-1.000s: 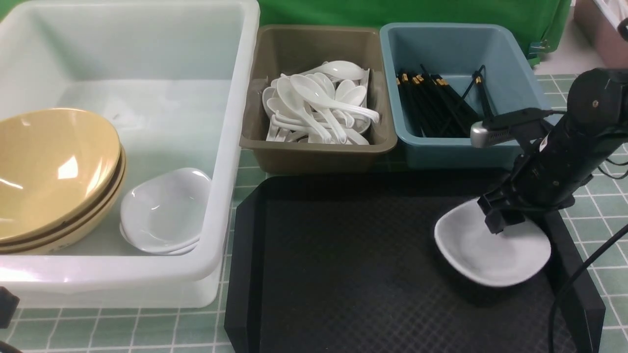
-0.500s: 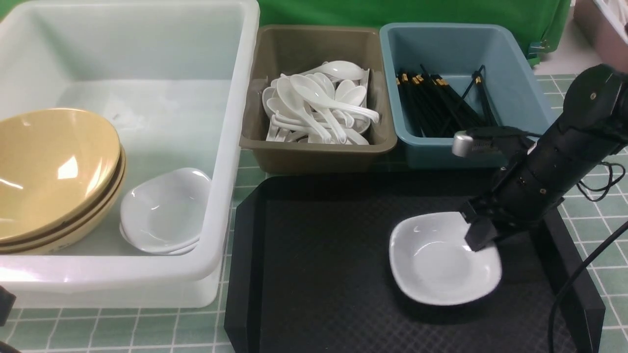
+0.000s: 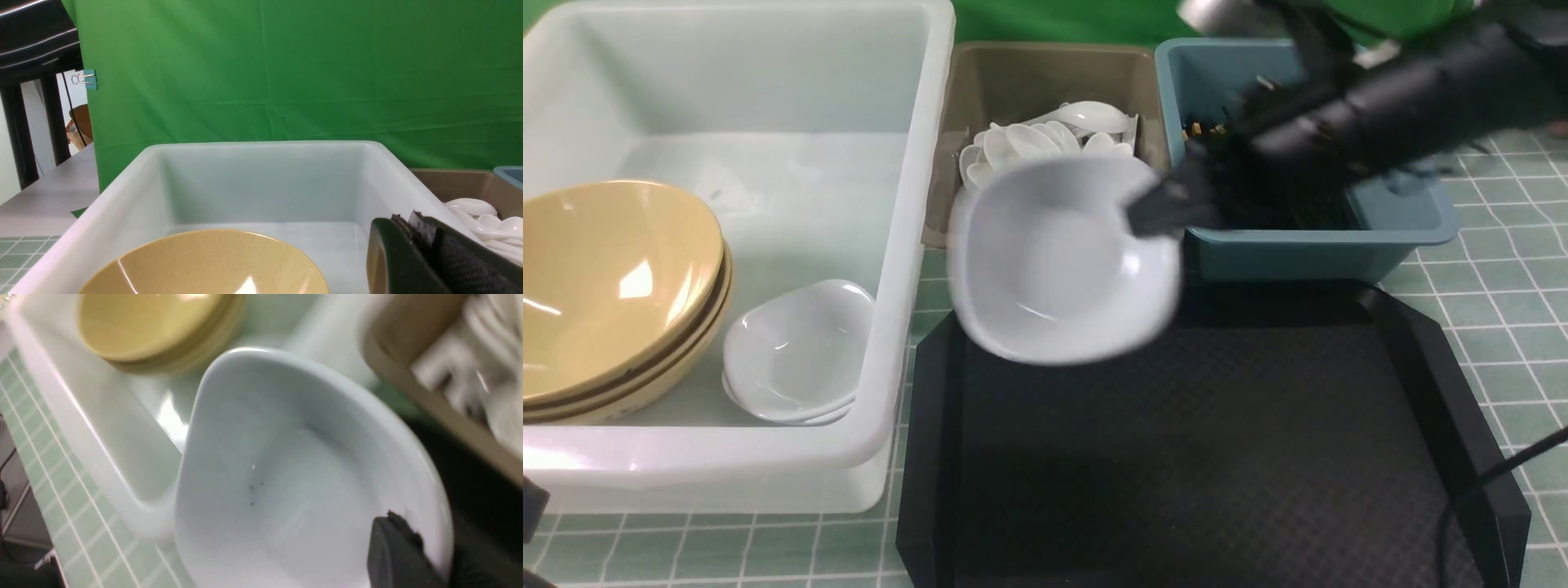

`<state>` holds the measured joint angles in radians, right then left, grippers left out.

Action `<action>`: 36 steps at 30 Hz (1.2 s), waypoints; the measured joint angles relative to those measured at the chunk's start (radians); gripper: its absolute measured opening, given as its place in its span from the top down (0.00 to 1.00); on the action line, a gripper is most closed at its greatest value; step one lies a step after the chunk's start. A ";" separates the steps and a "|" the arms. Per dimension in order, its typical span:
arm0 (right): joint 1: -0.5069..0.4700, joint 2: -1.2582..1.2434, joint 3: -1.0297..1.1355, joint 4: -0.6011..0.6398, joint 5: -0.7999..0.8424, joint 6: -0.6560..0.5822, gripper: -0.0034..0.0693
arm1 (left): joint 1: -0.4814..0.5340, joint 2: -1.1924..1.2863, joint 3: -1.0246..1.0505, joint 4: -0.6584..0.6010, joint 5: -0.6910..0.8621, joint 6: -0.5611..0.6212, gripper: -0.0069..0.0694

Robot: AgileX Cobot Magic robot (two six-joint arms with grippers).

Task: On blue table put chopsticks spoon bowls plates into blue grey white boxes.
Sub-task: 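Place the white bowl into the white bin on top of the stacked bowls with the right gripper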

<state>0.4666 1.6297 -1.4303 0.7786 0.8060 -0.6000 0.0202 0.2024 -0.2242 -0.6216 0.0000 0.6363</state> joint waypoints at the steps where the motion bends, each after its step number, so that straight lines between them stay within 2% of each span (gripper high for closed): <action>1: 0.047 0.023 -0.047 -0.017 -0.031 0.011 0.85 | 0.000 0.000 0.000 0.000 0.000 0.001 0.91; 6: 0.196 0.204 -0.333 -0.177 -0.051 0.179 0.85 | 0.000 0.000 0.000 0.000 0.000 0.002 0.91; 8: 0.239 0.321 -0.501 -0.337 0.015 0.306 0.85 | 0.000 0.000 0.000 0.000 0.000 0.002 0.91; 11: 0.278 0.466 -0.718 -0.506 0.134 0.443 0.85 | 0.000 0.000 0.000 0.000 0.000 0.002 0.91; 14: 0.310 0.599 -0.925 -0.615 0.234 0.531 0.85 | 0.000 0.000 0.000 0.000 0.000 0.002 0.91; 20: 0.340 0.753 -1.131 -0.666 0.307 0.581 0.85 | 0.000 0.000 0.000 0.000 0.000 0.002 0.91; 32: 0.353 0.847 -1.170 -0.690 0.305 0.630 0.84 | 0.000 0.000 0.000 0.000 -0.006 0.001 0.91; 34: 0.353 0.850 -1.170 -0.688 0.295 0.652 0.82 | 0.000 0.000 0.000 0.000 -0.011 0.001 0.91; 36: 0.353 0.854 -1.170 -0.683 0.278 0.665 0.76 | 0.000 0.000 0.000 0.000 -0.012 0.001 0.91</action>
<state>0.8194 2.4833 -2.6007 0.0960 1.0837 0.0646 0.0202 0.2024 -0.2242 -0.6216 -0.0121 0.6372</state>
